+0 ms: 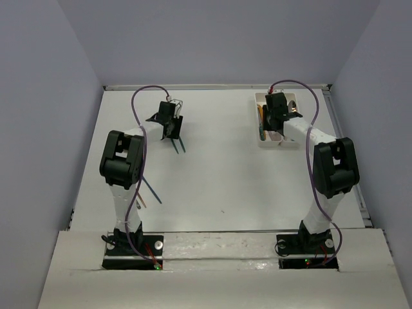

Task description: Sort the eating utensils into containers

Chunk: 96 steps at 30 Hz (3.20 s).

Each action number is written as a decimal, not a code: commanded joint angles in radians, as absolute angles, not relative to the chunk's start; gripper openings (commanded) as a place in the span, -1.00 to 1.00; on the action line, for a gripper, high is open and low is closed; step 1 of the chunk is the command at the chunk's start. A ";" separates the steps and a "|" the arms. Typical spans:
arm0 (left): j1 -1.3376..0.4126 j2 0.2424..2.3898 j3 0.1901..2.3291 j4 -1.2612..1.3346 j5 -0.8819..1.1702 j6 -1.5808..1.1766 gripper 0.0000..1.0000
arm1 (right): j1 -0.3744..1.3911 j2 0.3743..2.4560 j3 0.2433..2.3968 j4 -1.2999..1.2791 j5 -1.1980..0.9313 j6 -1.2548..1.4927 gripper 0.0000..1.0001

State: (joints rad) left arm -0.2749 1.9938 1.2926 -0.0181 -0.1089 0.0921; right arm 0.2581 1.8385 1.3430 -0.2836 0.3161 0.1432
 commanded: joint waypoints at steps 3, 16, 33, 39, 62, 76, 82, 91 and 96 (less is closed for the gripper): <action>-0.265 2.028 1.344 -0.020 -0.146 0.092 0.03 | 0.258 1.778 1.321 -0.272 0.327 0.143 -0.22; -0.186 1.973 1.267 -0.051 -0.049 0.075 -0.83 | 0.258 1.714 1.279 -0.275 0.310 0.147 -0.22; -0.133 1.655 1.204 0.038 0.083 -0.032 -1.00 | 0.308 1.453 1.128 -0.103 -0.127 0.176 -0.21; -0.133 1.451 1.189 0.041 0.143 -0.090 -1.00 | 0.544 1.420 1.110 0.257 -0.276 0.255 -0.07; -0.133 1.183 1.051 0.114 0.193 -0.216 -1.00 | 0.818 2.065 1.758 0.371 -0.336 0.514 0.00; -0.135 1.181 1.019 0.150 0.190 -0.227 -1.00 | 0.845 2.233 1.968 0.275 -0.396 0.548 -0.37; -0.135 1.181 1.011 0.153 0.173 -0.219 -1.00 | 0.845 2.232 1.961 0.273 -0.385 0.548 -1.00; -0.133 1.172 1.002 0.140 0.152 -0.140 0.98 | 0.773 2.061 1.786 0.238 -0.469 0.506 -1.00; -0.127 1.158 1.017 0.114 0.133 -0.094 0.98 | 0.559 1.863 1.576 0.120 -0.567 0.430 -1.00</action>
